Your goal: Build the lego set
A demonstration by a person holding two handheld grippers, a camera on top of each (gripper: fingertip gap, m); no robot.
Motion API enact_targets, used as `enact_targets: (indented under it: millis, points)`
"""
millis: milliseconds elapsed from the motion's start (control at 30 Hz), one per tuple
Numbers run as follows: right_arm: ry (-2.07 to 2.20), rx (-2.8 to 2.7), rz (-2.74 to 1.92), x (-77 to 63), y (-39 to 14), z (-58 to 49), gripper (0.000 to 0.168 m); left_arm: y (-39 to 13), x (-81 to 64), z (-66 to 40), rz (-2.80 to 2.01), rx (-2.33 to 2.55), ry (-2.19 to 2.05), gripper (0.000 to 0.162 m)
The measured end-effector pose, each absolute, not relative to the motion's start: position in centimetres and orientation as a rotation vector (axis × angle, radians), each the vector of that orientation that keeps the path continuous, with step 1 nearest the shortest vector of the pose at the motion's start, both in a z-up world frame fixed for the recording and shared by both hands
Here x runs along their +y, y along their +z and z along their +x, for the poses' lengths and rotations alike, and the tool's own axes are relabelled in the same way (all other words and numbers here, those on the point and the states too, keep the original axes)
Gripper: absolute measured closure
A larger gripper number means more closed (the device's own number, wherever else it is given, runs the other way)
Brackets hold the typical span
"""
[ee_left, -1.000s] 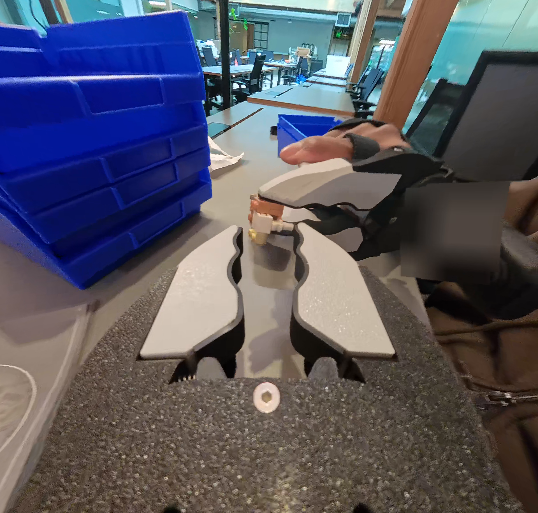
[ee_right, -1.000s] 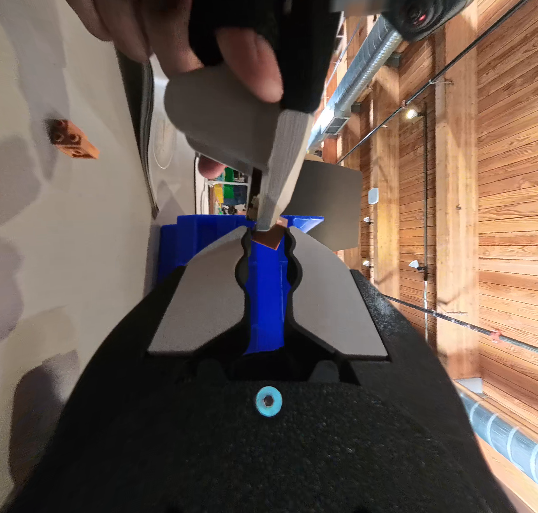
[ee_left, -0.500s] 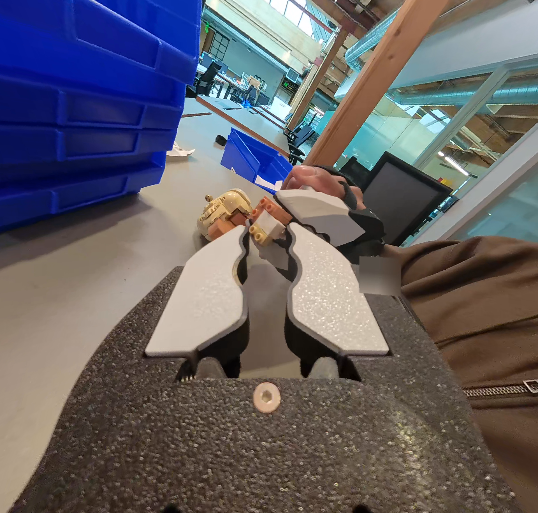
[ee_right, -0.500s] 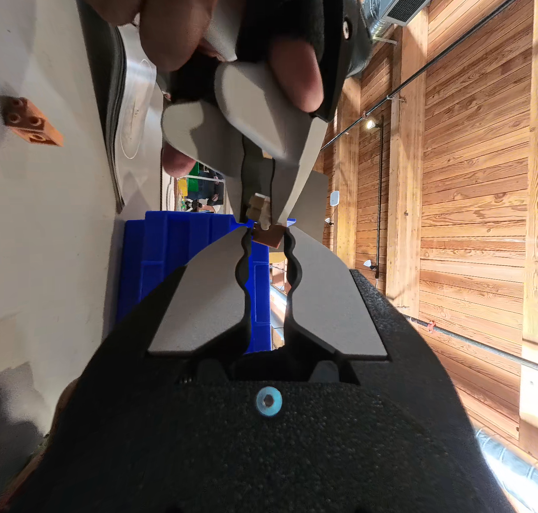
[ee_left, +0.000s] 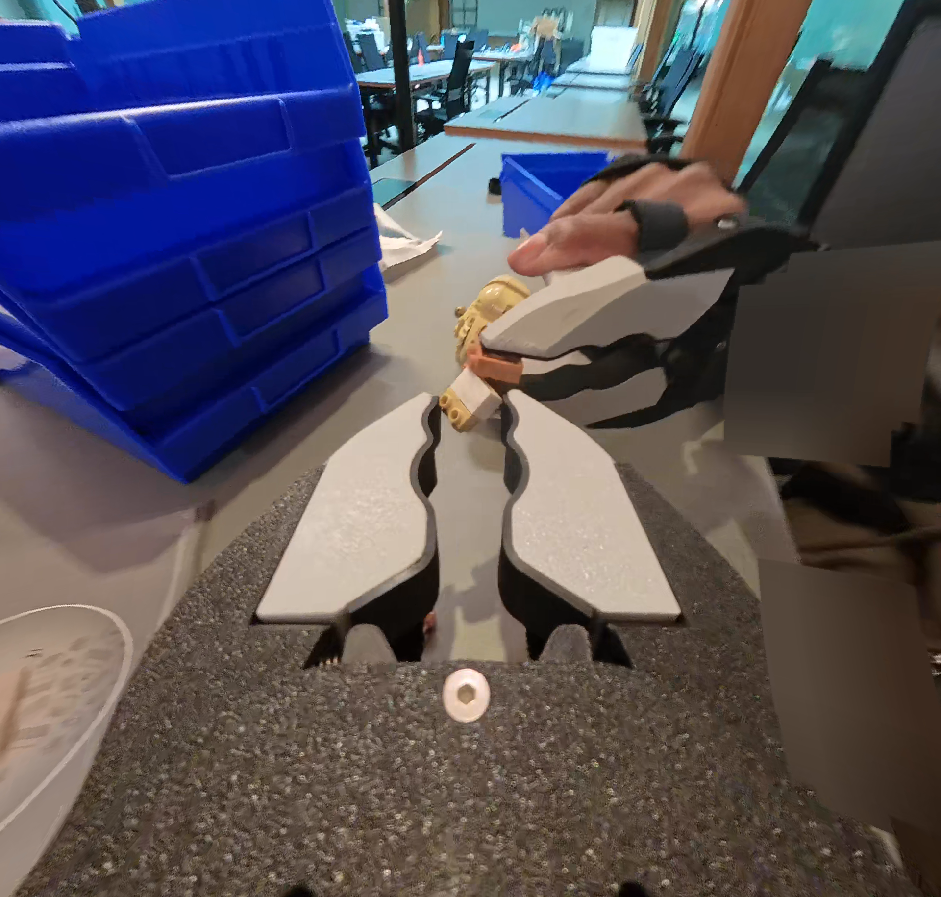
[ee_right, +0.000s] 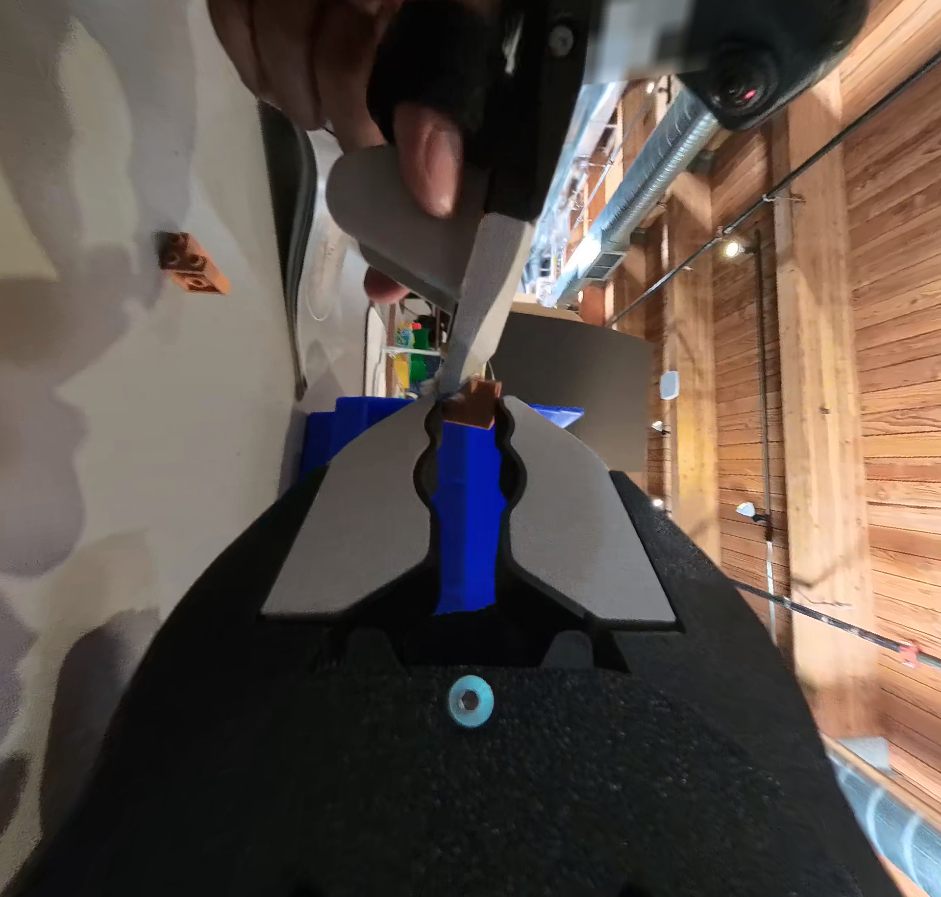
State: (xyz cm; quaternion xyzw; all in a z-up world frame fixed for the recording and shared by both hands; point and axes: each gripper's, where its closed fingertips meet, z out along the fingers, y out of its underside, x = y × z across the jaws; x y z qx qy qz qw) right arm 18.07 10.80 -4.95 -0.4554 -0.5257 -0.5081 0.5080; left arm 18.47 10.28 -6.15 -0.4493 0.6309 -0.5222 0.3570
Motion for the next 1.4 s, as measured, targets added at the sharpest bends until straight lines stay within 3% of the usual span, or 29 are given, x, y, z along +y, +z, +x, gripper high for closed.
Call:
enact_targets:
  millis: [333, 600, 800, 967, 1200, 1400]
  points:
    - [-1.014, -1.264, -1.278, 11.0, -6.4, 18.7, 0.149, -8.7, 10.8, 18.5, -1.185, 1.763, -1.128, 0.139]
    - [-0.751, -1.114, -1.376, 10.6, -5.0, 19.7, 0.149, -16.0, 9.3, 17.5, -1.104, 2.170, -0.651, 0.139]
    - [-0.740, -1.103, -1.384, 10.7, -5.1, 19.7, 0.149, -16.5, 9.6, 17.5, -1.138, 2.174, -0.633, 0.132]
    - [-0.718, -1.039, -1.364, 10.7, -4.2, 19.9, 0.149, -14.0, 9.9, 18.1, -1.140, 2.058, -0.752, 0.127]
    - [-0.719, -0.948, -1.298, 10.8, -2.9, 19.1, 0.149, -4.7, 10.4, 18.3, -1.021, 1.593, -1.190, 0.126]
    - [-0.762, -0.962, -1.273, 11.0, -3.4, 18.4, 0.149, -3.2, 10.1, 18.1, -1.012, 1.508, -1.331, 0.127]
